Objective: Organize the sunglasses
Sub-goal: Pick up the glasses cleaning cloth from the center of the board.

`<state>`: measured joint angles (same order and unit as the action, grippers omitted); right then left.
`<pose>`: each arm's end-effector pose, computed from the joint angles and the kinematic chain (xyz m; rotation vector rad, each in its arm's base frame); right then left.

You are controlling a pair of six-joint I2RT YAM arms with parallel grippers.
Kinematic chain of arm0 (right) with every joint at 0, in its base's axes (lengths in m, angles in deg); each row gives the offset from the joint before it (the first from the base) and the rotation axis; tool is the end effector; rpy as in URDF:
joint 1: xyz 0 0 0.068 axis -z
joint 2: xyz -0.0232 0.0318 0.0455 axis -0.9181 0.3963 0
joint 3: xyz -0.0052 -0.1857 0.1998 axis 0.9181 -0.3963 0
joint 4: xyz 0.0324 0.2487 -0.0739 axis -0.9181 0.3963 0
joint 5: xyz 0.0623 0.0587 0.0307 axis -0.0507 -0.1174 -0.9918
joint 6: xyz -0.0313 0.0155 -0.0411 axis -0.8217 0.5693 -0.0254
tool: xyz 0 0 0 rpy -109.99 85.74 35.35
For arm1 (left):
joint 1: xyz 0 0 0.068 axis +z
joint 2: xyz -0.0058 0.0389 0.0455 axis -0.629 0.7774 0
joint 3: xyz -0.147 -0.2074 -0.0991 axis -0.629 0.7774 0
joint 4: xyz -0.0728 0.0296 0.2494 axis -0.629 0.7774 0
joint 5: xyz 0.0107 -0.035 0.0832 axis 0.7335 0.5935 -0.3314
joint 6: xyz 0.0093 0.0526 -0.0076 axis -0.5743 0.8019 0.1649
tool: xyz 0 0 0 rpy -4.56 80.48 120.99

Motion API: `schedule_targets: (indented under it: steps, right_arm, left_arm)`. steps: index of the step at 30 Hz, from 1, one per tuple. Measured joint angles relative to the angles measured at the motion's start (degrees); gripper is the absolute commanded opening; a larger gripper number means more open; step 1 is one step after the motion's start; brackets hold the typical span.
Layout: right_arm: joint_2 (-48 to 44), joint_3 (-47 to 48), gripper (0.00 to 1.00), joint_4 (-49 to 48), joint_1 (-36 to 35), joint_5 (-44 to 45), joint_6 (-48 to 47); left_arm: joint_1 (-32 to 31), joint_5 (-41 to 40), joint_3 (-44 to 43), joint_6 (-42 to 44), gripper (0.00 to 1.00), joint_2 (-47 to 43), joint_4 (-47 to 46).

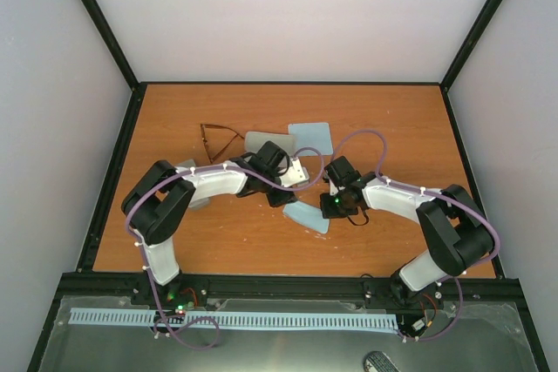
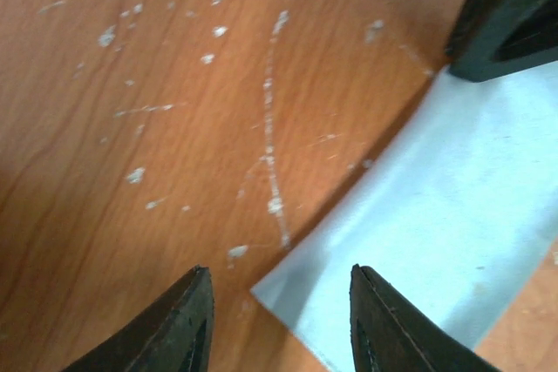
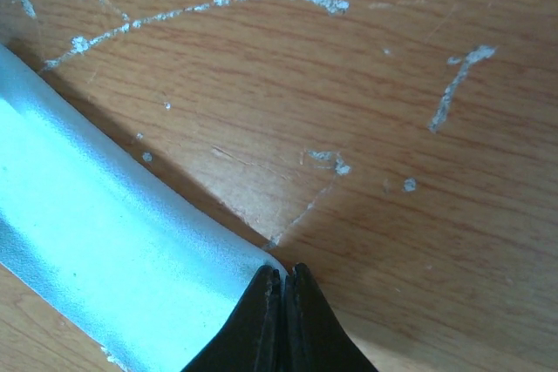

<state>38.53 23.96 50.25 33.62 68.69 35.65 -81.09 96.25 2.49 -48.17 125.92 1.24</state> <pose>0.2127 0.1455 0.1413 -0.2579 2.9076 0.4408 0.2588 -0.2474 0.1519 1.4662 2.1697 -0.4991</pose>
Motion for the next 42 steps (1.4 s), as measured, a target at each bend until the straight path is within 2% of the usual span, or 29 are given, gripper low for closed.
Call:
schedule_targets:
  steps: [6,18,25,32,42]
  right_arm:
    - [0.00,0.00,0.03,-0.02,0.00,-0.02,0.00]
    - [0.00,0.00,0.03,0.00,0.00,-0.02,0.00]
    - [-0.02,-0.07,0.03,-0.07,0.00,-0.04,0.00]
    - [-0.02,-0.07,0.03,-0.07,0.00,-0.04,0.00]
    - [0.28,1.05,0.03,2.03,0.00,0.26,-0.79]
  left_arm:
    - [0.00,5.01,-0.24,0.57,0.42,0.07,1.36]
    - [0.02,4.63,-0.31,1.84,0.36,3.56,0.79]
    - [0.02,4.35,-0.15,2.05,0.22,3.61,0.42]
    - [0.09,4.52,0.79,2.10,0.01,3.61,-1.51]
    - [0.68,4.26,1.22,2.10,0.01,3.08,-1.46]
